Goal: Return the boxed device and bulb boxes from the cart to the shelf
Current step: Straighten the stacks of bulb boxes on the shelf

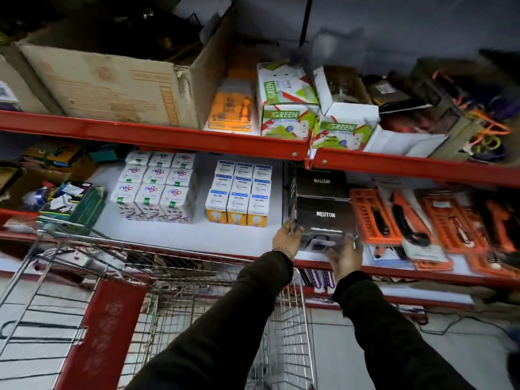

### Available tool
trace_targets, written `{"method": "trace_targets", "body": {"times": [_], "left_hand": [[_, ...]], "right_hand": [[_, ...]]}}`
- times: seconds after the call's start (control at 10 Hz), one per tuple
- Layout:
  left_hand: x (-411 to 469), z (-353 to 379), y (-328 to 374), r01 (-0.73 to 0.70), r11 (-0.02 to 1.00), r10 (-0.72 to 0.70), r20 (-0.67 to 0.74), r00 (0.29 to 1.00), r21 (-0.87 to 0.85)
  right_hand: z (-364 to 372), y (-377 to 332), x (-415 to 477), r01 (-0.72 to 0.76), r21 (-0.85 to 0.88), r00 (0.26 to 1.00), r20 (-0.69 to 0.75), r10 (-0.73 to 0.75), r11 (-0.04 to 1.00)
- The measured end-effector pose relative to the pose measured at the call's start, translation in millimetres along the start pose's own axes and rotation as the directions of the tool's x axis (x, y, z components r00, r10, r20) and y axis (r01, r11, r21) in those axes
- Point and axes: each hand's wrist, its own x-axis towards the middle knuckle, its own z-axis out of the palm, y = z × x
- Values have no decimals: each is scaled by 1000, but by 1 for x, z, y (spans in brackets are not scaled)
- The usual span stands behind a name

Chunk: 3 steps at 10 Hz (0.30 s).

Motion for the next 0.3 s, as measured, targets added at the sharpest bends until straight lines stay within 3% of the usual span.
{"method": "trace_targets", "body": {"times": [0.3], "left_hand": [[5,11,1,-41,995,48,-77,996,96]], "right_hand": [[-8,-9,10,-10,-48,995,96,14,999]]}}
